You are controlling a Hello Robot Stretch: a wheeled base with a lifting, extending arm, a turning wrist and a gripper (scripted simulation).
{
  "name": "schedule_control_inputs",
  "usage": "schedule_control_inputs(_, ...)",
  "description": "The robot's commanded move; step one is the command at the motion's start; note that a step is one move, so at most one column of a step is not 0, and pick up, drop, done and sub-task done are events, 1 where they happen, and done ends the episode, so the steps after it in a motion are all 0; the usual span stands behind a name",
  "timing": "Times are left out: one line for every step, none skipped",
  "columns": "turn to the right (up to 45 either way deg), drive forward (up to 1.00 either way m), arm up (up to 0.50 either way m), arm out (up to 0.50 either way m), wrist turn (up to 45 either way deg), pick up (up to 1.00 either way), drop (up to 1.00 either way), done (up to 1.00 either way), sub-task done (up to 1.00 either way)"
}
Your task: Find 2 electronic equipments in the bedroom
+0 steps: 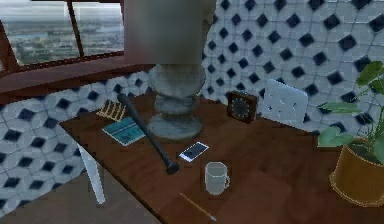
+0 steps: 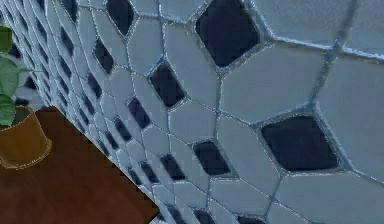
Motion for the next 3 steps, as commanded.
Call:
schedule_control_inputs(-45.0, 0.00, 0.00, 0.00, 0.0, 0.00, 0.00, 0.00, 0.00)
schedule_control_inputs(-45.0, 0.00, 0.00, 0.00, 0.0, 0.00, 0.00, 0.00, 0.00)
schedule_control_inputs(-9.0, 0.00, 0.00, 0.00, 0.0, 0.00, 0.00, 0.00, 0.00)
